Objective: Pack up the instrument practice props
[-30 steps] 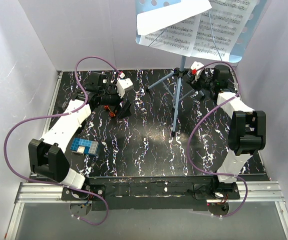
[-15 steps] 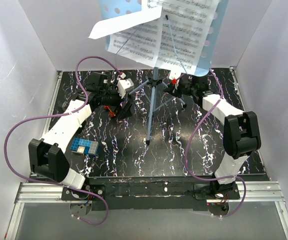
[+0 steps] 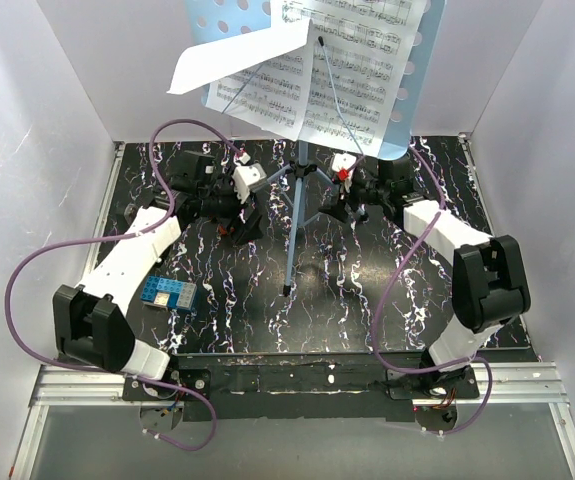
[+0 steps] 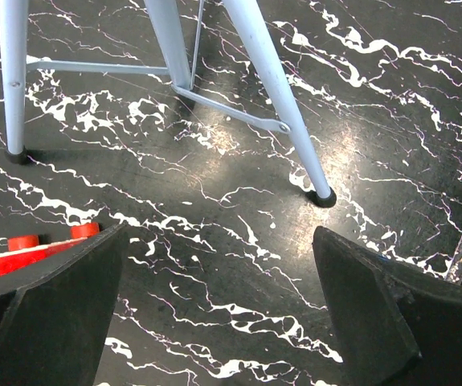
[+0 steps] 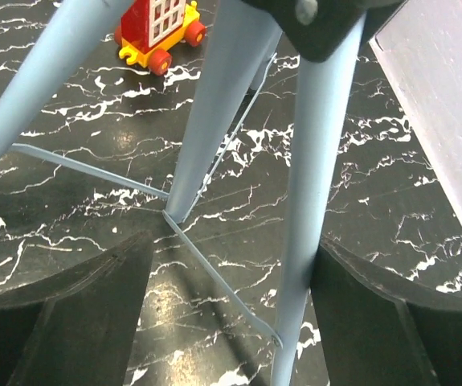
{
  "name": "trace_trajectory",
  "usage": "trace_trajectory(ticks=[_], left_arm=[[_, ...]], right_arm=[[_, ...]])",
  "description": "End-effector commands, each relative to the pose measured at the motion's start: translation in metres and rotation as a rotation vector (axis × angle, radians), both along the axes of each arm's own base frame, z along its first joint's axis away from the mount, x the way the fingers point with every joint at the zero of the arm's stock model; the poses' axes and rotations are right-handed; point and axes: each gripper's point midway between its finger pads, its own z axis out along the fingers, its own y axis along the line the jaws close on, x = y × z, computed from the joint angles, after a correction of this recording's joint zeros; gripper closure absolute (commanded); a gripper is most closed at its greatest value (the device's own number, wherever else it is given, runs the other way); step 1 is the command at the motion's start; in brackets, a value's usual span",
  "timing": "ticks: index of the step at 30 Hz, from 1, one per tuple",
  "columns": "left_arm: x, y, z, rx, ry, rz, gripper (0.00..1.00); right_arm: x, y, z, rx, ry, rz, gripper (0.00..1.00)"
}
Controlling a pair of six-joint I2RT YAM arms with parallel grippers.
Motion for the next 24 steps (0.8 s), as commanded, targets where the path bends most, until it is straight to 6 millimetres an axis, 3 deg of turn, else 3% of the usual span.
trace_trajectory(ticks=[1, 6, 11, 14, 18, 22, 24], left_arm=[[-0.017, 0.002, 0.023, -0.034, -0.065, -0.017, 0.02], [-0.035, 0.011, 0.038, -0.045, -0.11, -0.002, 0.02], [-0.049, 0.021, 0.062, -0.058, -0.253, -0.004, 0.02], [-0.05, 0.035, 0.086, -0.033, -0.347, 0.048, 0.02], [-0.046, 0.063, 0.129, 0.02, -0.47, 0.184, 0.02], [-0.044, 0.096, 0.175, 0.078, -0.643, 0.321, 0.02], [-0.05, 0.1, 0.203, 0.045, -0.73, 0.339, 0.02]], right_arm=[[-0.013, -0.02, 0.024, 0.019, 0.015, -0.079, 0.16], [-0.043, -0.044, 0.037, 0.009, 0.048, -0.128, 0.13], [-0.091, -0.064, 0.033, -0.025, 0.123, -0.167, 0.11], [-0.123, -0.075, 0.046, -0.01, 0.224, -0.232, 0.11], [-0.172, -0.093, 0.085, 0.027, 0.312, -0.32, 0.08], [-0.215, -0.112, 0.142, 0.055, 0.254, -0.372, 0.02], [-0.234, -0.114, 0.173, 0.071, 0.212, -0.342, 0.02]])
